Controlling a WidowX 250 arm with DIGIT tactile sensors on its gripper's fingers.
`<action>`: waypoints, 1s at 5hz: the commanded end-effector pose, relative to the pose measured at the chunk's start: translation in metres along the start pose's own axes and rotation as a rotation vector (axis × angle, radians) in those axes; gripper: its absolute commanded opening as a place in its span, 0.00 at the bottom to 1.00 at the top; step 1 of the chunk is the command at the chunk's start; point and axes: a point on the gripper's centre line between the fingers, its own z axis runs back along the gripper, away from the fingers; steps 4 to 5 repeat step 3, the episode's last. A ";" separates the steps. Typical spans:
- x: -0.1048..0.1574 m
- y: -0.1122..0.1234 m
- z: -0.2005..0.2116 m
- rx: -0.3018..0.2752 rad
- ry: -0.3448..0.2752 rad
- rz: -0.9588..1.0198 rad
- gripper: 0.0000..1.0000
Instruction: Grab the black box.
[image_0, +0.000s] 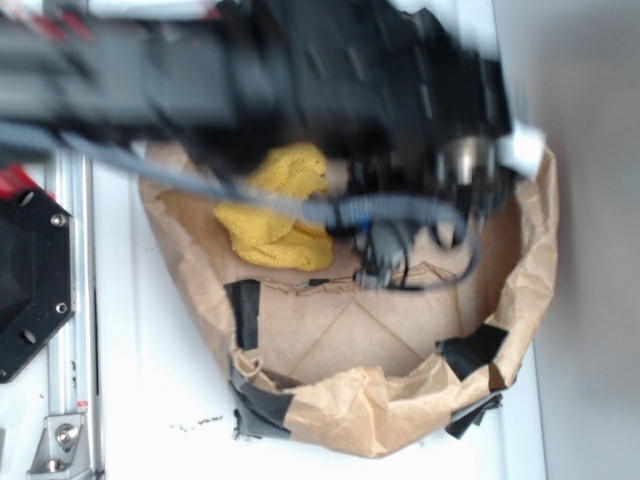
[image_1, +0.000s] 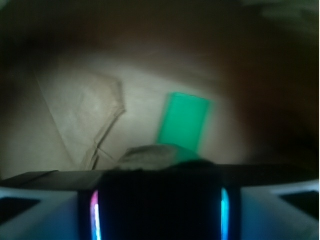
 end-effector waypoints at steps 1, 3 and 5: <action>-0.005 -0.018 0.079 -0.085 -0.079 0.081 0.00; 0.006 -0.056 0.072 0.018 0.021 0.140 0.00; 0.006 -0.056 0.072 0.018 0.021 0.140 0.00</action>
